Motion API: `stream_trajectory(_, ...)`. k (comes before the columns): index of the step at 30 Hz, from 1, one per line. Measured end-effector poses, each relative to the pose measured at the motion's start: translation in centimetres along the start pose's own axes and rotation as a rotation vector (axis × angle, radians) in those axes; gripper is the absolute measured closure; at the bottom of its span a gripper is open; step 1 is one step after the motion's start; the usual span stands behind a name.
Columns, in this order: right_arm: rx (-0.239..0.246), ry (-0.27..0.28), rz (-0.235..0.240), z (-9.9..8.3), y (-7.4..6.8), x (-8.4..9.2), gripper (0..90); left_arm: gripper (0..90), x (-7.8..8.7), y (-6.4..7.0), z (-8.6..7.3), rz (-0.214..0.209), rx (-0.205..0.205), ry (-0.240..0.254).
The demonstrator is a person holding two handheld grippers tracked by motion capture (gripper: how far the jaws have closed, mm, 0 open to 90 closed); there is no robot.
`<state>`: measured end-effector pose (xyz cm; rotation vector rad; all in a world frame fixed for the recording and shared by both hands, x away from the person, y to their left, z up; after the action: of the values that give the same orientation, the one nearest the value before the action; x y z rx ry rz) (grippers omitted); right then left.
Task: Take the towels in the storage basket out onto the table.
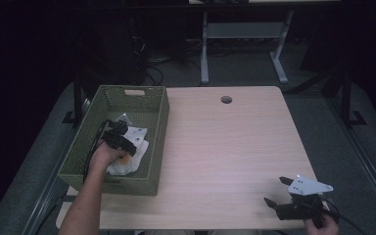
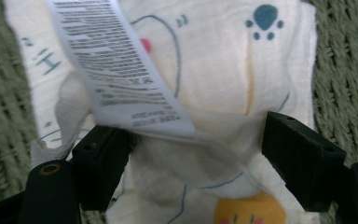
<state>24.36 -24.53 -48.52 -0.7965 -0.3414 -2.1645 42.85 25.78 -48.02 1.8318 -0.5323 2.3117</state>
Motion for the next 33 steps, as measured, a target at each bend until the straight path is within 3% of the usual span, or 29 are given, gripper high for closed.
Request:
stream_trajectory(5, 0.004, -0.003, 0.001, 0.0, 0.0, -0.1, 14.0, 26.7, -0.6, 0.1, -0.1, 0.009, -0.001, -0.032)
stream_trajectory(9, 0.000, -0.003, 0.000, 0.0, 0.0, 0.0, 13.9, 27.0, -0.7, 0.2, -0.3, -0.010, -0.004, -0.045)
stream_trajectory(14, -0.001, 0.000, -0.003, -0.1, 0.1, 0.0, 13.9, 34.2, -0.7, 0.0, -0.4, -0.033, 0.010, -0.050)
stream_trajectory(18, 0.003, -0.004, -0.004, 0.0, 0.1, 0.0, 13.9, 46.9, -0.5, -0.1, -0.4, -0.045, 0.022, -0.054)
stream_trajectory(23, 0.000, 0.002, -0.007, 0.0, 0.2, 0.0, 13.9, 64.6, -0.4, -0.4, -0.4, -0.061, 0.028, -0.040)
stream_trajectory(30, 0.004, 0.004, -0.011, 0.0, 0.2, 0.1, 13.9, 72.5, 0.0, -0.5, -0.7, -0.066, 0.016, -0.008)
stream_trajectory(33, -0.003, 0.005, -0.012, -0.1, 0.3, 0.1, 13.9, 73.4, 0.5, -1.1, -0.9, -0.079, 0.036, 0.019)
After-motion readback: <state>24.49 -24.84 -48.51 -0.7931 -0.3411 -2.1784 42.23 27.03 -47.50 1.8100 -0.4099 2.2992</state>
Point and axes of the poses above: each handheld gripper's, and its own axes: x roughly backward along the jaws, z roughly out of its top, y roughly to its right, the point moved 6 cm from there along -x, roughly forward along the jaws, and after that the axes turned 8 degrees about z, right-handed, at the moved point
